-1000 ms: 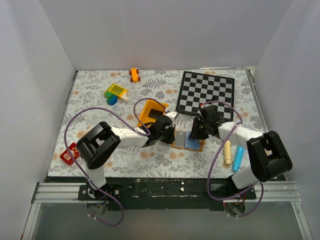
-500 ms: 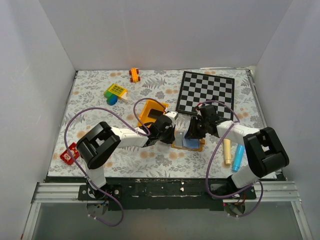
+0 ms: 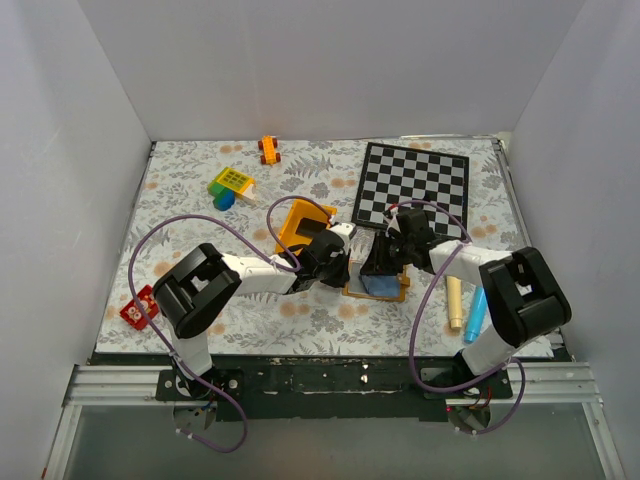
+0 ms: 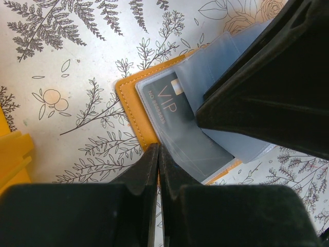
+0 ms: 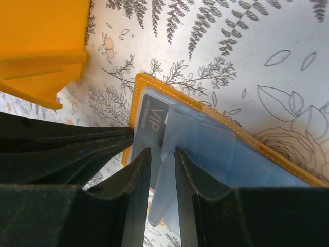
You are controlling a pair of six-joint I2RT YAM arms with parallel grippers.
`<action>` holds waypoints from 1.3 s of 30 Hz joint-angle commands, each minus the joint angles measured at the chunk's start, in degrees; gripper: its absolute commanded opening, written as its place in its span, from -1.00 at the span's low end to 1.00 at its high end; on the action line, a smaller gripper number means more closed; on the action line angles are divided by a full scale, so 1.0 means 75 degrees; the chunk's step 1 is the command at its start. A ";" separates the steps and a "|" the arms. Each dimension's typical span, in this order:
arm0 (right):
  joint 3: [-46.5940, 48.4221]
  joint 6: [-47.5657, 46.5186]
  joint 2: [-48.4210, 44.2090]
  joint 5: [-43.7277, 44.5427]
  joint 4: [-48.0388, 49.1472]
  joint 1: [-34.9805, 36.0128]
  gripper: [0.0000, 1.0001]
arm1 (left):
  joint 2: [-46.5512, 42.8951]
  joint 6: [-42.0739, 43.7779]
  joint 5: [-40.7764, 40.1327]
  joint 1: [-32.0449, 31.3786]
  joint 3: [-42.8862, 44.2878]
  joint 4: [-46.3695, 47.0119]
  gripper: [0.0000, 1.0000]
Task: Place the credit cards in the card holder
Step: Turn over the card slot in the card holder.
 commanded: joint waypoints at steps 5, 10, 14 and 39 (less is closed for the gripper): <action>0.0087 0.0166 0.0218 -0.0508 0.0537 0.0063 -0.32 | 0.0221 0.0031 0.0051 -0.0002 0.0042 -0.0296 -1.00; 0.0075 0.0271 0.0276 -0.0671 0.0771 0.0063 -0.32 | 0.0210 0.0019 0.0063 -0.0002 0.0054 -0.0284 -1.00; -0.0006 0.0365 0.0428 -0.0672 0.0935 0.0063 -0.32 | 0.0139 0.0031 -0.0007 -0.0002 0.0065 -0.0331 -1.00; 0.0017 0.0331 0.0440 0.0266 0.0127 0.0052 -0.38 | -0.1550 -0.1514 -0.0757 -0.0846 -0.1951 0.3676 -1.00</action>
